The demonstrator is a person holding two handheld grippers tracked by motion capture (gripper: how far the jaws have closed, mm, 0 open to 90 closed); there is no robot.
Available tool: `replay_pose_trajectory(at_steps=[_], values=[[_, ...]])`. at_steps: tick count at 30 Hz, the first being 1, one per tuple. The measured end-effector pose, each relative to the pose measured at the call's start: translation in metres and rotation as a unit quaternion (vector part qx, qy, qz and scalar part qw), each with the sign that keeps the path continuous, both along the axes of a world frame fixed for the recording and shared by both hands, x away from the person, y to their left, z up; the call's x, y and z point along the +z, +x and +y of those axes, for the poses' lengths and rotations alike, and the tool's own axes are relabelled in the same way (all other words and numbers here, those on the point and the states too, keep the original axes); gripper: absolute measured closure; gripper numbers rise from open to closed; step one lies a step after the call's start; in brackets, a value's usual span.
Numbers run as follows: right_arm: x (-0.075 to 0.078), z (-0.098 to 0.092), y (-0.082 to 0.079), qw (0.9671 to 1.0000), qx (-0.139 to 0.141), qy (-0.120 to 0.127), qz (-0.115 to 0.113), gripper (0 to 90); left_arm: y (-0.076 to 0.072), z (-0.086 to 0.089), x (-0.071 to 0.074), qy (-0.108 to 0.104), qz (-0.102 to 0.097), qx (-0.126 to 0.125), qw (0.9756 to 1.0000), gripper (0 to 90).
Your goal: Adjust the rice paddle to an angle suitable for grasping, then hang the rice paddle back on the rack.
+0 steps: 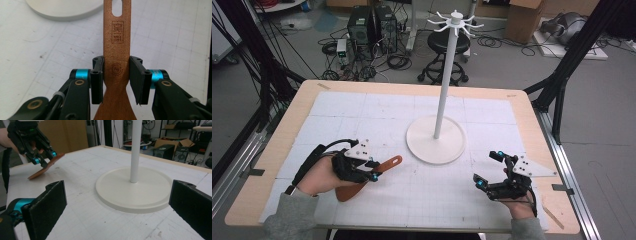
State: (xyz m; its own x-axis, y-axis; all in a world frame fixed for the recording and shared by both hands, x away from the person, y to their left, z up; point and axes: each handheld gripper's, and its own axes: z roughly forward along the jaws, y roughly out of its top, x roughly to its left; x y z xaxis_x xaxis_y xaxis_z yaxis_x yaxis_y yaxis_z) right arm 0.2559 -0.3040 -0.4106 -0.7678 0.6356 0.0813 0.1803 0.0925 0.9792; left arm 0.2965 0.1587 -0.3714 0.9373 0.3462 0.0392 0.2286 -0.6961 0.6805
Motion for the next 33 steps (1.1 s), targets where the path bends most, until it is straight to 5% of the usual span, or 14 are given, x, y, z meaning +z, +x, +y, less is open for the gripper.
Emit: replay_pose_trajectory(at_steps=[10,22,30,33], values=[[0.0,-0.001,-0.003,1.0,0.0,-0.001,0.003,0.0,-0.007,0.011,0.014,-0.063,-0.019,0.012,0.9978,65.2],[-0.001,-0.011,-0.011,0.9998,-0.017,0.002,0.002,0.0,0.001,0.01,0.013,-0.087,-0.009,0.019,0.996,65.3],[-0.001,-0.012,-0.015,0.9998,-0.018,0.002,0.005,0.0,0.002,0.008,0.013,-0.082,-0.012,0.024,0.9962,65.2],[0.0,-0.014,-0.016,0.9997,-0.024,0.01,0.0,0.0,0.0,0.008,0.016,-0.101,-0.01,0.028,0.9944,65.2]])
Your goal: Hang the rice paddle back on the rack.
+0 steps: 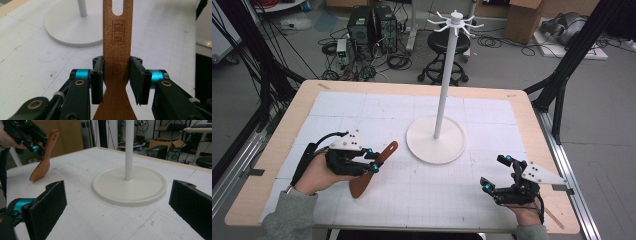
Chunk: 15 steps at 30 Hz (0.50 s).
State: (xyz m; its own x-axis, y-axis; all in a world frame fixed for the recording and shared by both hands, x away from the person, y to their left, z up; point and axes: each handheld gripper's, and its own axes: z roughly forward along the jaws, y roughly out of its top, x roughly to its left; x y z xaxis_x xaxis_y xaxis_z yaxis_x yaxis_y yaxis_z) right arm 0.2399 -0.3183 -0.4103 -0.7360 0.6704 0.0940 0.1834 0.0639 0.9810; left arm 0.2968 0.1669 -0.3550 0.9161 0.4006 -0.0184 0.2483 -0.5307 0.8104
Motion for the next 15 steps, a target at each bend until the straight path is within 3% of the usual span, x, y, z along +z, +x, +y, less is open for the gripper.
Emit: replay_pose_trajectory(at_steps=[5,8,15], values=[[-0.002,0.001,0.002,0.9999,0.005,-0.008,0.006,0.0,0.002,0.004,0.008,-0.031,-0.001,0.006,0.9995,65.2],[-0.001,0.0,0.0,1.0,0.002,-0.004,0.003,0.0,0.003,0.006,0.011,-0.052,0.008,0.009,0.9986,65.3],[-0.001,-0.001,0.0,1.0,0.0,-0.001,0.001,0.0,0.0,0.008,0.02,-0.08,-0.008,0.02,0.9965,65.3]])
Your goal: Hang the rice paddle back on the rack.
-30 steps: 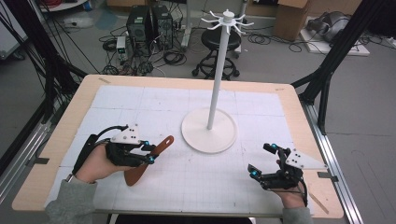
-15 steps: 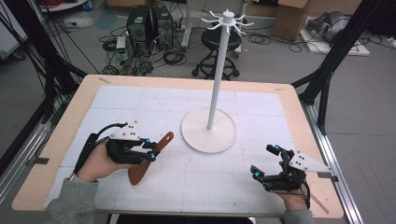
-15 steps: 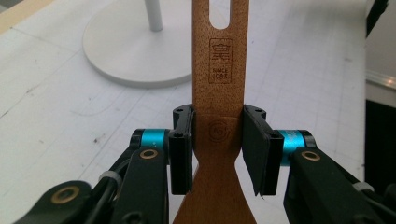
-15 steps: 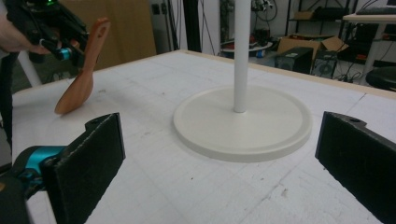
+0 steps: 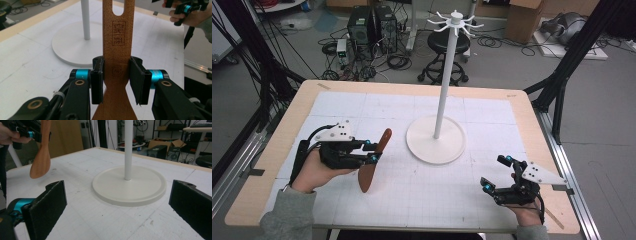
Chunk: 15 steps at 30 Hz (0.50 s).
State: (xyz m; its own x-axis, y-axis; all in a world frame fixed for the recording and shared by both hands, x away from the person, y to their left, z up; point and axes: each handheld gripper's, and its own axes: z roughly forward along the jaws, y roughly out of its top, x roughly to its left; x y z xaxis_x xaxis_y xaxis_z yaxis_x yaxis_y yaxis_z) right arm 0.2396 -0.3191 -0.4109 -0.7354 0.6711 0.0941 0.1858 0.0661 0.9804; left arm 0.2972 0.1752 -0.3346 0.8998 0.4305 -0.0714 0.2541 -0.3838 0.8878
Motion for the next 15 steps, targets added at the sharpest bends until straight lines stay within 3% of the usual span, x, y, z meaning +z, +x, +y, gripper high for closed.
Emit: replay_pose_trajectory(at_steps=[7,15], values=[[0.0,0.0,0.002,1.0,0.0,0.003,0.001,0.0,0.003,-0.005,0.015,0.001,-0.011,0.005,0.9999,65.3],[0.001,0.003,0.004,1.0,0.006,0.004,-0.004,0.0,0.007,-0.013,0.033,-0.015,-0.015,0.0,0.9998,65.2]])
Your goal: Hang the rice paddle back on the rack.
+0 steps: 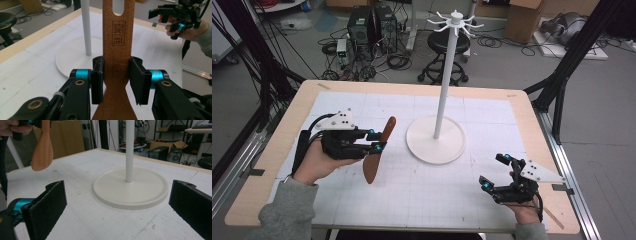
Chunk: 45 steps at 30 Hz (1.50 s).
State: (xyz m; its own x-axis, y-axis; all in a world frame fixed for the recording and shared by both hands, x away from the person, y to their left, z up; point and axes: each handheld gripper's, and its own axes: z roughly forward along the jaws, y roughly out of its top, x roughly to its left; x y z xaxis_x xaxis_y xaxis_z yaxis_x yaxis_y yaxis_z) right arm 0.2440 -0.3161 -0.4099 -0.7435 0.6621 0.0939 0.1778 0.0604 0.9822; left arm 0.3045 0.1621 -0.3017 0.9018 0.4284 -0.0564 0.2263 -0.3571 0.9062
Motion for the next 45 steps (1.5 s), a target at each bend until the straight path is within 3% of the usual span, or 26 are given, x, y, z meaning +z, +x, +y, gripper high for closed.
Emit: replay_pose_trajectory(at_steps=[11,22,26,35,45], values=[[0.0,0.002,0.002,1.0,0.003,0.002,0.001,0.0,0.013,-0.007,0.016,-0.033,-0.008,-0.008,0.9994,65.2],[0.0,0.0,0.0,1.0,-0.001,0.008,0.003,0.0,0.019,-0.019,0.043,-0.058,-0.056,-0.017,0.9966,65.2],[0.0,-0.001,0.0,1.0,0.001,0.008,0.001,0.0,0.022,-0.024,0.051,-0.067,-0.057,-0.029,0.9957,65.2],[0.0,-0.001,0.0,1.0,0.0,0.008,0.002,0.0,0.032,-0.032,0.059,-0.094,-0.067,-0.029,0.9929,65.2],[0.0,-0.002,0.0,1.0,0.0,0.008,0.001,0.0,0.042,-0.036,0.067,-0.104,-0.081,-0.021,0.9911,65.2]])
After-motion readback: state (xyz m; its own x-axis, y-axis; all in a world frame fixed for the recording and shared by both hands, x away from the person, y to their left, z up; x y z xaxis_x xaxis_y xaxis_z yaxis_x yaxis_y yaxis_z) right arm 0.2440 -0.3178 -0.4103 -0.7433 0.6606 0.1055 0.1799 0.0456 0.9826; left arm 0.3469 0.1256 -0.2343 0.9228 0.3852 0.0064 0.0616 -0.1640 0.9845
